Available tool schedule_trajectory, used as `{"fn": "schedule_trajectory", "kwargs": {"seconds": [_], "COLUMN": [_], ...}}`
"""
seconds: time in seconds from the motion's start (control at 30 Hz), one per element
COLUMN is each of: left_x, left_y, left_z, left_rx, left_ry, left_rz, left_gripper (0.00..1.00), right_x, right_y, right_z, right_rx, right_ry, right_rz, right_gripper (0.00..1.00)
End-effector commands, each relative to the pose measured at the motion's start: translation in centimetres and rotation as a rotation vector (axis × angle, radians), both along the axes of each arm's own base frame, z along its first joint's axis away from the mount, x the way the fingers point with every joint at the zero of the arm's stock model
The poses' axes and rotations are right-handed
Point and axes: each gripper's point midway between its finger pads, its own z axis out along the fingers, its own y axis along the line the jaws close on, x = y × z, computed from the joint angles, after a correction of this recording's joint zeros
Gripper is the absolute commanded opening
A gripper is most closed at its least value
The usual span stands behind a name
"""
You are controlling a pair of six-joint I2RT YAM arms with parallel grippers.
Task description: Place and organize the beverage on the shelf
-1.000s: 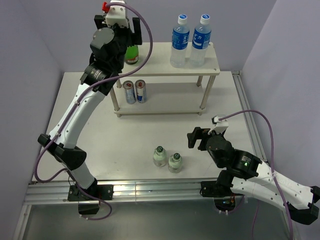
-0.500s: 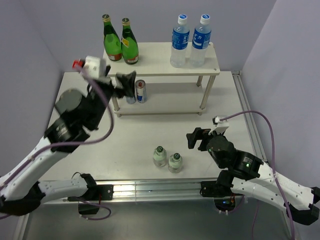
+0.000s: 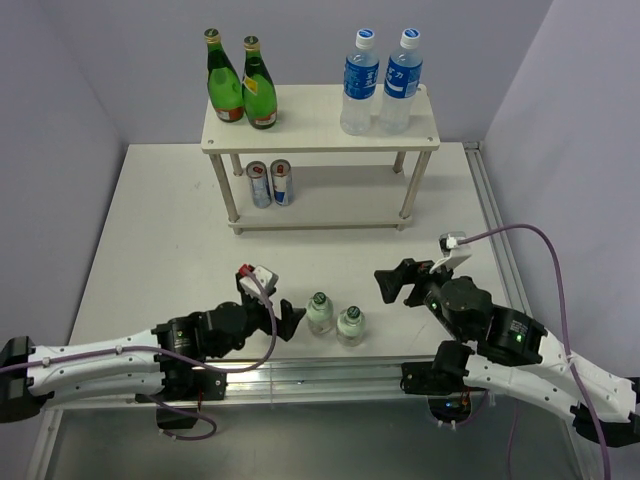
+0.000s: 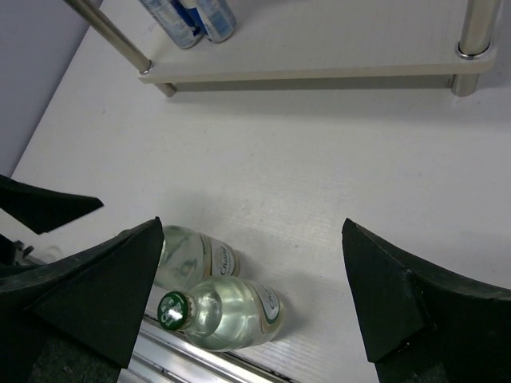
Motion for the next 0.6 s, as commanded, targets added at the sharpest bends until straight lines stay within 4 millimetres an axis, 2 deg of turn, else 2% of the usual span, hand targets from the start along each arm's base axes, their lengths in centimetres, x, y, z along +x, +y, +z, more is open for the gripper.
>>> {"fn": "schedule_trajectory", "kwargs": {"seconds": [0.0, 0.07, 0.27, 0.4, 0.57], "left_x": [-0.5, -1.2, -2.2, -2.0, -0.6], "left_y": [-1.7, -2.3, -4.4, -5.2, -5.4], "left_z": [4.2, 3.6, 3.9, 3.2, 3.5], "left_rx": [-0.265, -0.248, -0.226, -0.207, -0.222], "left_ry": [-0.013, -0.016, -0.038, -0.051, -0.093], "left_rz": [0.033, 0.016, -0.043, -0.04, 0.038], "left_gripper": [0.99, 0.99, 0.99, 0.99, 0.99], "right_x": [0.1, 0.0, 0.2, 0.3, 0.3], "right_y": [-0.5, -0.6, -1.2, -1.5, -1.3], "right_z": [2.0, 1.8, 1.0, 1.2, 1.0], "right_rx": [0.016, 0.0, -0.029, -0.024, -0.027], "right_ry": [-0.013, -0.005, 0.002, -0.007, -0.005], "right_rz": [-0.038, -0.04, -0.075, -0.087, -0.081], "right_gripper": [1.0, 1.0, 1.0, 1.0, 1.0]}}
